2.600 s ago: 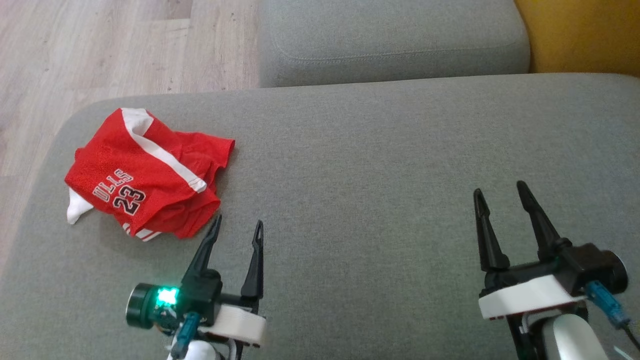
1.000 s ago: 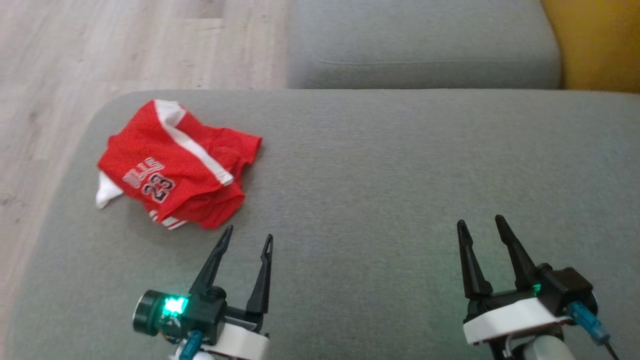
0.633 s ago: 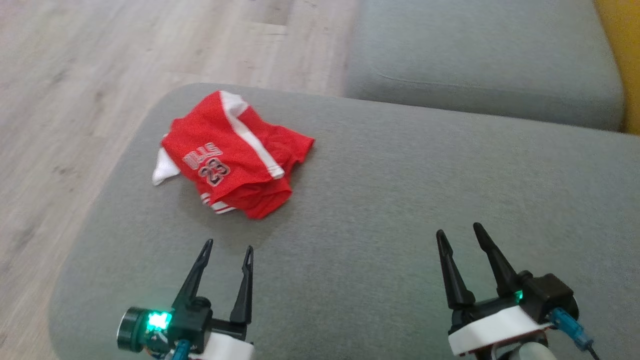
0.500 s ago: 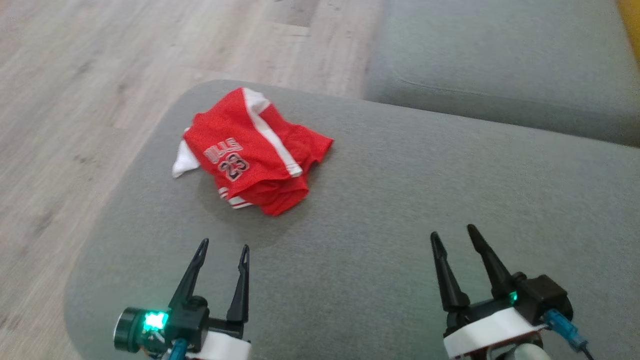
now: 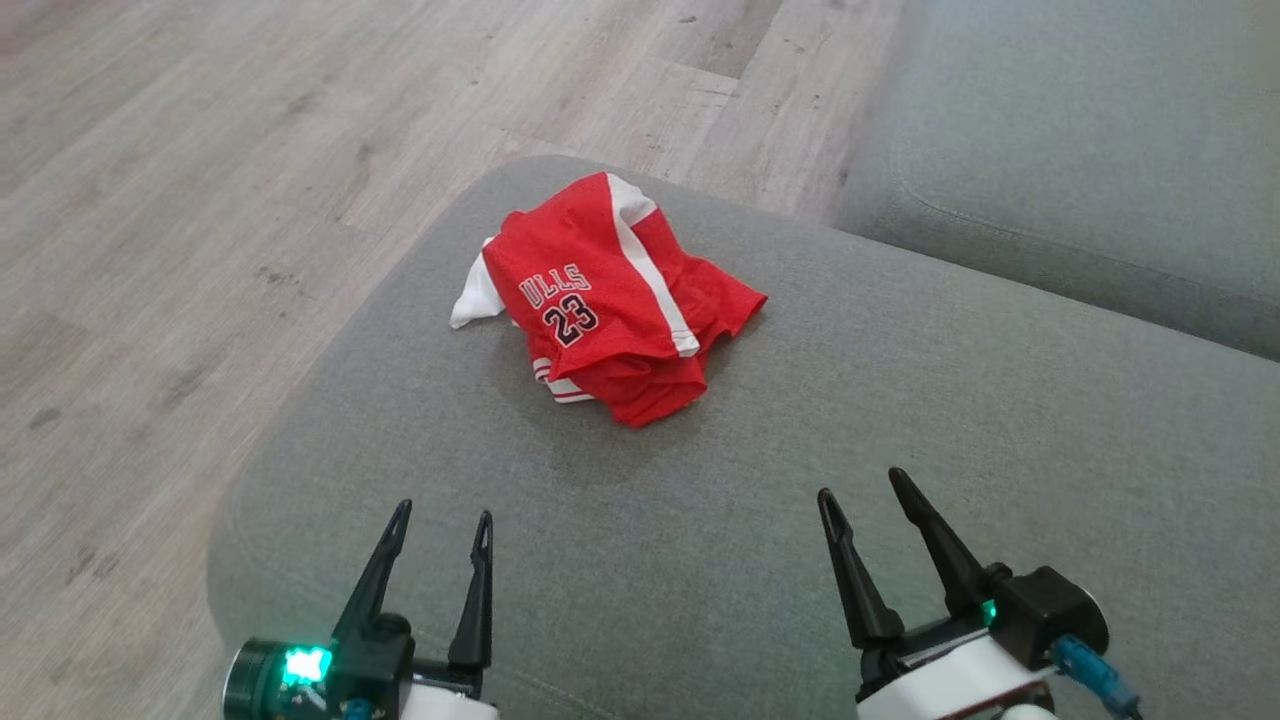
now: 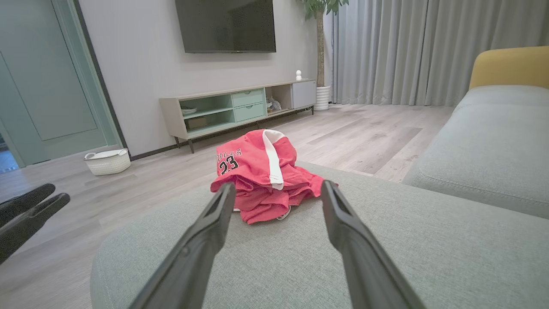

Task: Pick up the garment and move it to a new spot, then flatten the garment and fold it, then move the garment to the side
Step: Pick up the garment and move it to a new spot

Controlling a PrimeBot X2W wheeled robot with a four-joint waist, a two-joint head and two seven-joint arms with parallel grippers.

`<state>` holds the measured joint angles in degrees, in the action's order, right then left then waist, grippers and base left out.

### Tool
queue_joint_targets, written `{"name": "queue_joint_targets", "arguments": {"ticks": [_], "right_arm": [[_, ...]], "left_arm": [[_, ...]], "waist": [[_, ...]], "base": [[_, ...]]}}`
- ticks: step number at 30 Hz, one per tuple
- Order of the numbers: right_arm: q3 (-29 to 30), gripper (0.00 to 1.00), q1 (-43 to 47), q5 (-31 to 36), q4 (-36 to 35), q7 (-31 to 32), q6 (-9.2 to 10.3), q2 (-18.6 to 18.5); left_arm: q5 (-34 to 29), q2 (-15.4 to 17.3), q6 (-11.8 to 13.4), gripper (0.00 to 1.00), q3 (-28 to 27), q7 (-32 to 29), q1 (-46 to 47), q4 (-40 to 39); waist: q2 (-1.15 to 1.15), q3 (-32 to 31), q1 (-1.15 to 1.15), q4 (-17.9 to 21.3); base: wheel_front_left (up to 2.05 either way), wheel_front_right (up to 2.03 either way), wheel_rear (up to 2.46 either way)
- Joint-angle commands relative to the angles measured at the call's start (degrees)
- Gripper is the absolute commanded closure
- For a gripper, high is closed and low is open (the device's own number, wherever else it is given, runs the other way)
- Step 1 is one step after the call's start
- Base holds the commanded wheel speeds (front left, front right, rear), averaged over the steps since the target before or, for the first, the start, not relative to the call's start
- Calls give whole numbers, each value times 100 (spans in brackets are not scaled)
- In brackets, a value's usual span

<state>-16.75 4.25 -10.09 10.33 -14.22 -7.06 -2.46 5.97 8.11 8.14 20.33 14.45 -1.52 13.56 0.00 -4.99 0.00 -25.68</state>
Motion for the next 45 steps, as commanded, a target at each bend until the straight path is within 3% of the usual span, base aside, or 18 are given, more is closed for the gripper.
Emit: {"name": "queue_joint_targets", "arguments": {"ticks": [1,9,14,18,22,25,30,31,35,40,45], "right_arm": [[-135,0,-189,-12,-190,-77,-43,-42],[-287,0,-199,-18,-193,-77,-43,-42],[-408,0,-235,24,-222,-77,-43,-42],[-381,0,-290,97,-274,-77,-43,-42],[-321,0,-453,162,-364,-78,-43,-42],[-349,0,-609,245,-402,-78,-43,-42],[-370,0,-804,297,-448,-78,-43,-42],[-400,0,-882,299,-461,-78,-43,-42],[-444,0,-982,311,-484,-78,-43,-42],[-478,0,-1114,316,-505,-78,-43,-42],[-489,0,-1191,290,-523,-78,-43,-42]], "left_arm": [[-56,1,25,0,-197,55,251,-199],[-39,90,31,0,-344,55,245,-273],[-138,320,-163,0,-337,55,553,-273],[-198,615,-624,0,-245,-72,1335,-151],[-15,943,-1273,0,-230,-678,2514,193],[193,1218,-1505,0,-61,-1250,3450,655],[846,1580,-1557,0,659,-2040,4510,1415],[1342,1795,-1559,0,1137,-2374,4916,1688],[2032,2095,-1560,0,1718,-2769,5407,1979],[2595,2459,-1561,0,2324,-2983,5995,2494],[2996,2567,-1561,0,2727,-3035,6322,2917]], "waist": [[0,-6,0,-32],[0,17,0,10],[0,164,0,186],[0,408,0,387],[0,788,0,674],[0,1076,0,910],[0,1391,0,1208],[0,1534,0,1353],[0,1741,0,1544],[0,2021,0,1811],[0,2196,0,1985]], "base": [[0,0,0],[0,0,0],[0,0,0],[0,0,0],[0,0,0],[0,0,0],[0,0,0],[0,0,0],[0,0,0],[0,0,0],[0,0,0]]}}
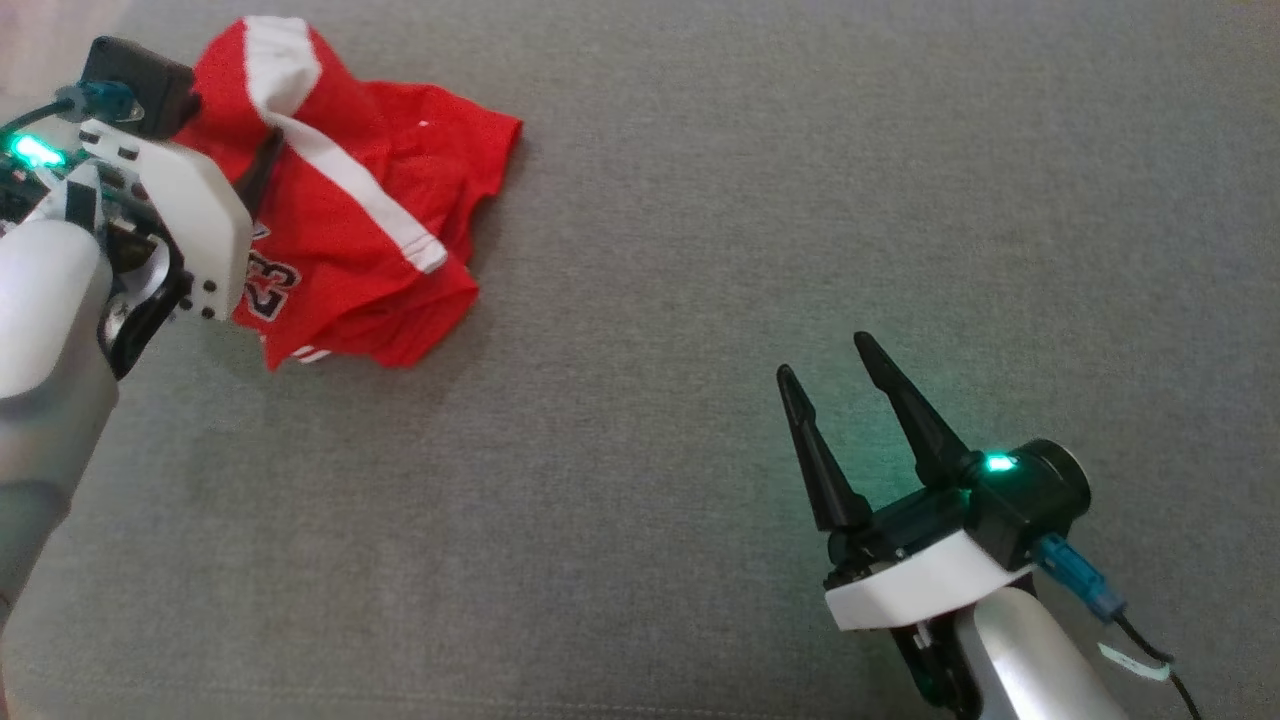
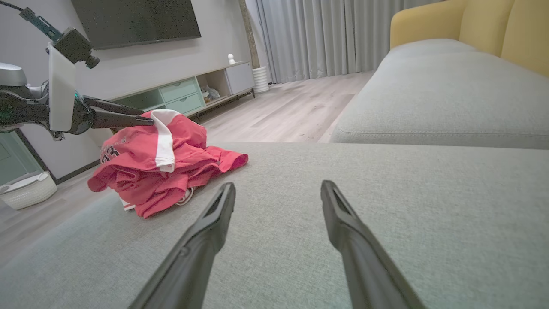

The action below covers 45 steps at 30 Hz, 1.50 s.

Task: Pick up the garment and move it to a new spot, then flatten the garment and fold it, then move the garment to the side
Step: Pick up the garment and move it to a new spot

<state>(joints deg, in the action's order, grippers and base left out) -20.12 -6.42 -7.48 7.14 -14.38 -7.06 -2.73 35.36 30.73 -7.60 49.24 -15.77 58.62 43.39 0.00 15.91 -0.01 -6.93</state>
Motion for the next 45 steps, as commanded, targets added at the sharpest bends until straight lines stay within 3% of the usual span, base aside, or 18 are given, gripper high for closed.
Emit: {"name": "queue_joint_targets", "arguments": {"ticks": [1,5,6,7,12,21,24,32,36,39,45], "right_arm": [[-152,0,-135,24,-202,-62,-43,-15],[-118,0,-167,26,-198,-62,-43,-15],[-109,0,-171,25,-197,-62,-43,-15],[-101,0,-175,23,-193,-62,-43,-15],[-123,0,-198,29,-166,-62,-43,-15],[-37,0,-64,-39,-138,-62,-43,-15],[-1,0,10,-94,-134,-62,-43,-15],[331,0,182,-341,-98,-62,-43,-15],[439,0,186,-531,-158,-62,-43,-15],[430,0,147,-671,-208,-62,-43,-15],[136,0,-55,-902,-397,-62,-43,-15]], "left_arm": [[157,319,12,0,-89,-42,346,-3],[472,360,12,4,267,-169,435,182],[569,357,12,68,351,-202,440,202],[665,362,12,100,418,-207,450,218],[853,428,11,100,522,287,606,424],[469,129,44,100,309,2649,1199,537],[398,-32,40,100,224,2966,1361,253],[307,-316,19,100,446,3028,1296,-786],[408,-436,14,100,772,2748,1197,-1345],[470,-490,13,100,993,2545,1151,-1703],[522,-623,13,100,1270,2314,1156,-1933]], "waist": [[0,127,1,135],[0,150,1,204],[0,145,1,218],[0,134,1,230],[0,20,1,318],[0,-435,1,405],[0,-629,1,426],[0,-1042,1,642],[0,-1082,1,911],[0,-1003,1,1221],[0,-656,1,2243]], "base": [[0,0,0],[0,0,0],[0,0,0],[0,0,0],[0,0,0],[0,0,0],[0,0,0],[0,0,0],[0,0,0],[0,0,0],[0,0,0]]}}
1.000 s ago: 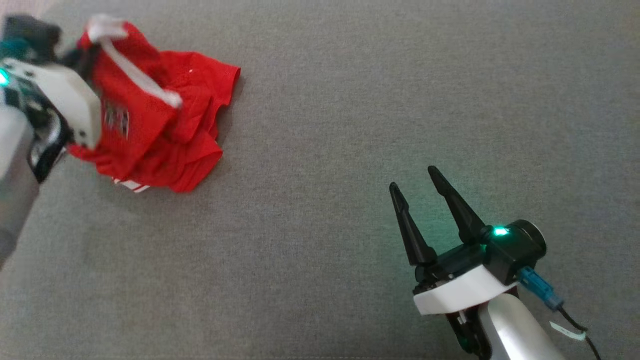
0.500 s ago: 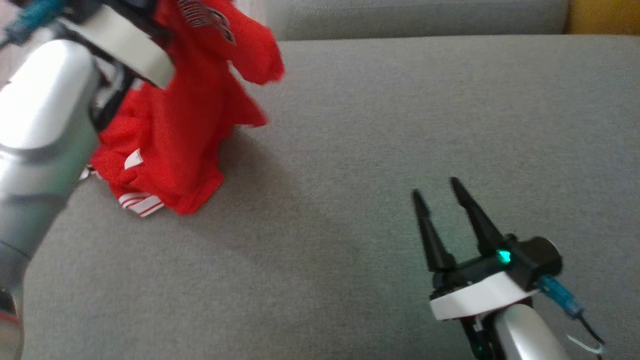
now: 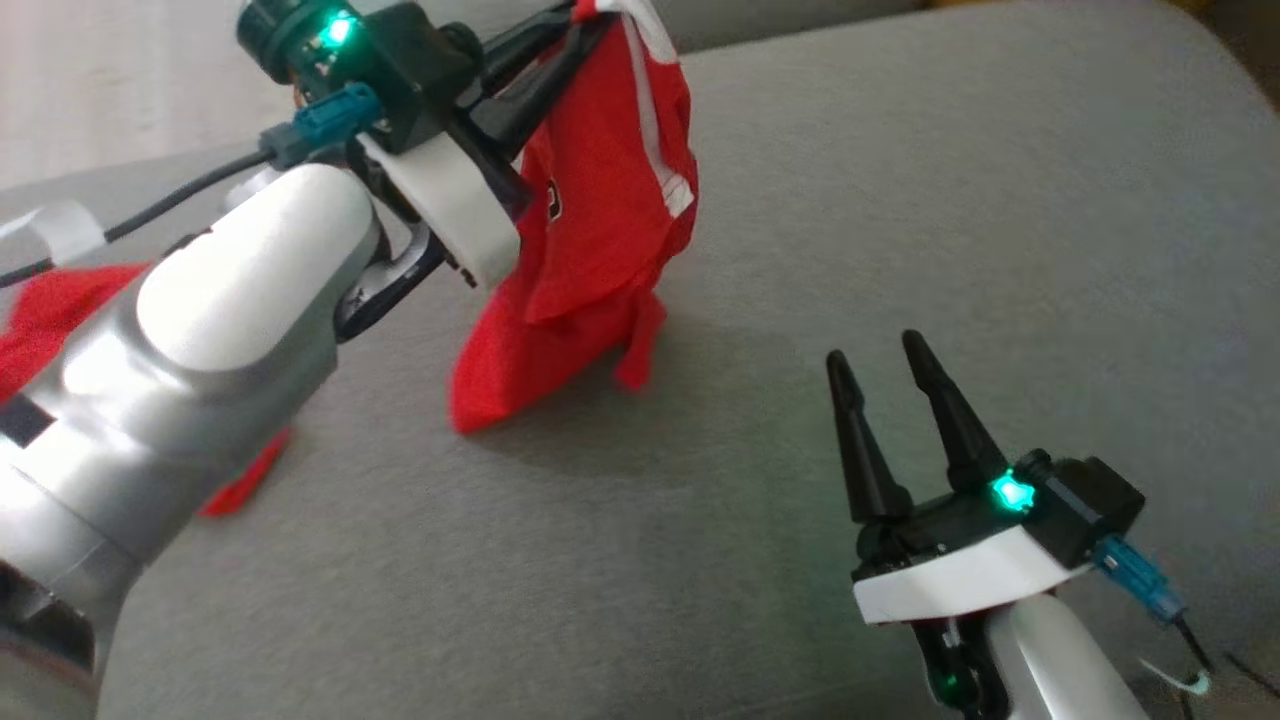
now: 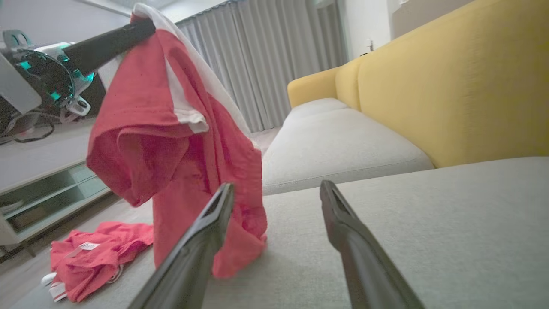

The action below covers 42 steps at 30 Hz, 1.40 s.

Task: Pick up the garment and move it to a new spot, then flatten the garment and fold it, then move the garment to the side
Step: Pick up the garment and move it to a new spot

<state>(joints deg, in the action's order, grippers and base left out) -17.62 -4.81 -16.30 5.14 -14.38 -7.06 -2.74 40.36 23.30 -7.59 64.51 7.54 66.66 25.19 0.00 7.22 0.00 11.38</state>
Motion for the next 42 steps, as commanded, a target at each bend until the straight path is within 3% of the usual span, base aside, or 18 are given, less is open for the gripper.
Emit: {"name": "queue_joint_targets", "arguments": {"ticks": [1,5,9,10,11,16,22,31,36,42], "right_arm": [[-172,0,-234,-56,-226,-62,-43,-14],[-322,0,-268,-197,-336,-62,-43,-14],[-308,0,-240,-299,-404,-62,-43,-14],[-298,0,-227,-310,-417,-62,-43,-14],[-289,0,-215,-317,-429,-62,-43,-14],[-258,0,-190,-327,-471,-62,-43,-14],[-160,0,-133,-199,-427,-62,-43,-14],[387,0,81,133,-328,-62,-43,-14],[671,0,179,317,-324,-62,-43,-14],[1088,0,262,456,-347,-62,-43,-14]], "left_arm": [[10,93,14,100,-256,-10,394,-79],[-160,-66,136,100,-323,189,698,135],[-218,-327,138,100,-271,289,834,443],[-148,-419,131,56,-268,279,796,528],[-34,-509,117,0,-251,200,729,626],[42,-682,47,0,96,61,598,857],[90,-595,40,0,97,336,582,1061],[124,-141,459,0,-143,688,-218,819],[52,337,1266,0,-557,740,-1273,-31],[-144,612,2158,0,-1225,744,-2913,-1369]], "waist": [[0,265,0,563],[0,437,0,1073],[0,509,0,1330],[0,515,0,1350],[0,519,0,1358],[0,513,0,1196],[0,319,0,637],[0,-224,0,-410],[0,-429,0,-899],[0,-546,0,-1276]], "base": [[0,0,0],[0,0,0],[0,0,0],[0,0,0],[0,0,0],[0,0,0],[0,0,0],[0,0,0],[0,0,0],[0,0,0]]}}
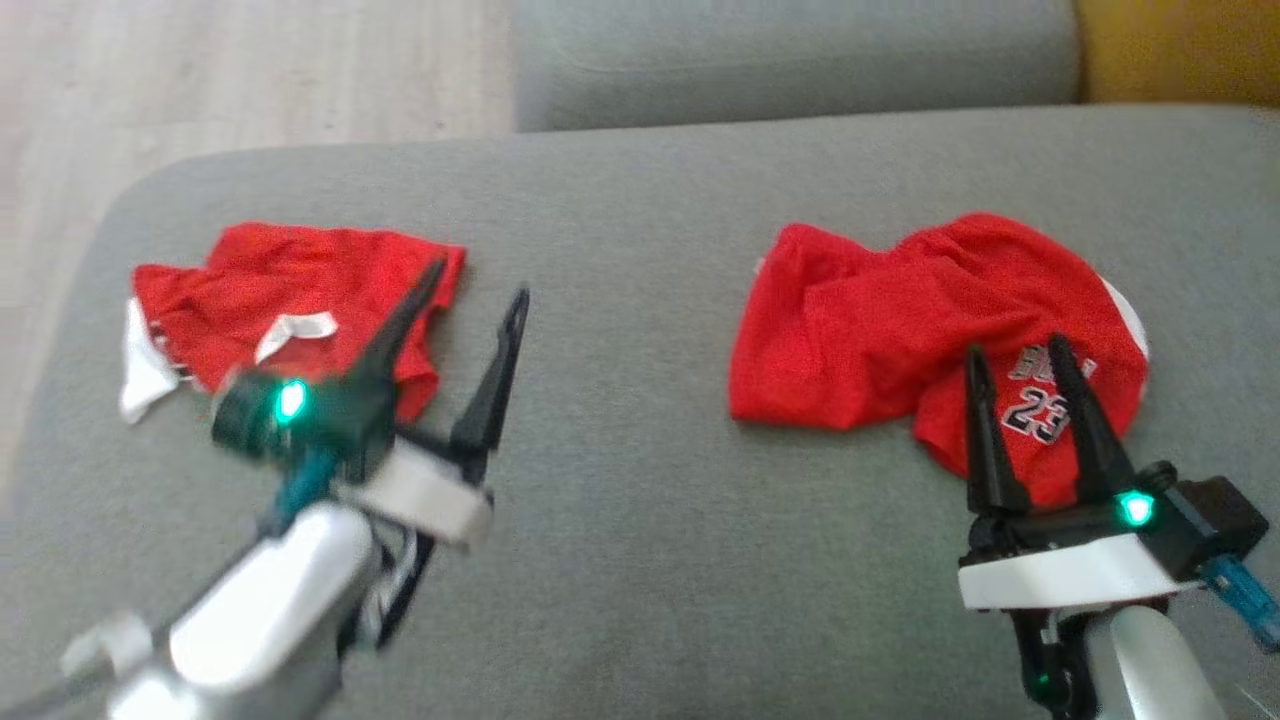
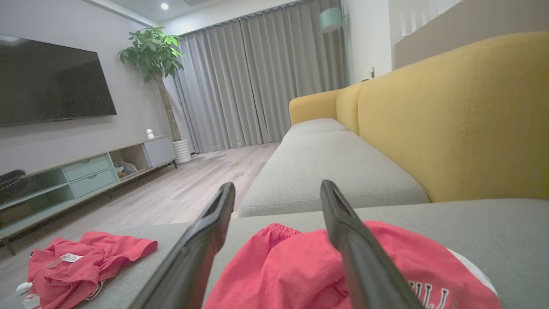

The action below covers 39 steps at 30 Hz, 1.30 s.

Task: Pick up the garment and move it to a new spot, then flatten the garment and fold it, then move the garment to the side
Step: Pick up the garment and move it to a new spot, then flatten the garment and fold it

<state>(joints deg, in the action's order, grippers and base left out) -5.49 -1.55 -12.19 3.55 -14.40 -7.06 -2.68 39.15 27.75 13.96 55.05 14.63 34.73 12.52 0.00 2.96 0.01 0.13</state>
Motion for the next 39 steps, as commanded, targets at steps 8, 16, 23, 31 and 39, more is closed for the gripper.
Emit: {"name": "queue_joint_targets", "arguments": {"ticks": [8,16,23,31,39], "right_arm": [[-18,0,110,314,-197,-60,-43,-20],[-3,0,239,258,-170,-60,-43,-20],[223,0,22,122,-79,-60,-43,-20],[1335,0,-1841,804,1130,478,-43,-20],[2775,0,-3654,2052,2981,1621,-43,-20]], "left_arm": [[-498,-231,719,0,-1331,36,-1589,-1122],[-1087,-883,441,0,-2113,36,-2531,-1138],[-1562,-1147,-6,0,-2438,37,-2441,-979],[-1836,-1395,-416,0,-2633,37,-2206,-806],[-2013,-1577,-691,0,-2865,37,-1982,-688]], "waist": [[0,-177,-1,-189],[0,-192,-1,-81],[0,92,-1,-88],[0,752,-1,-146],[0,1242,-1,-284]], "base": [[0,0,0],[0,0,0],[0,0,0],[0,0,0],[0,0,0]]}}
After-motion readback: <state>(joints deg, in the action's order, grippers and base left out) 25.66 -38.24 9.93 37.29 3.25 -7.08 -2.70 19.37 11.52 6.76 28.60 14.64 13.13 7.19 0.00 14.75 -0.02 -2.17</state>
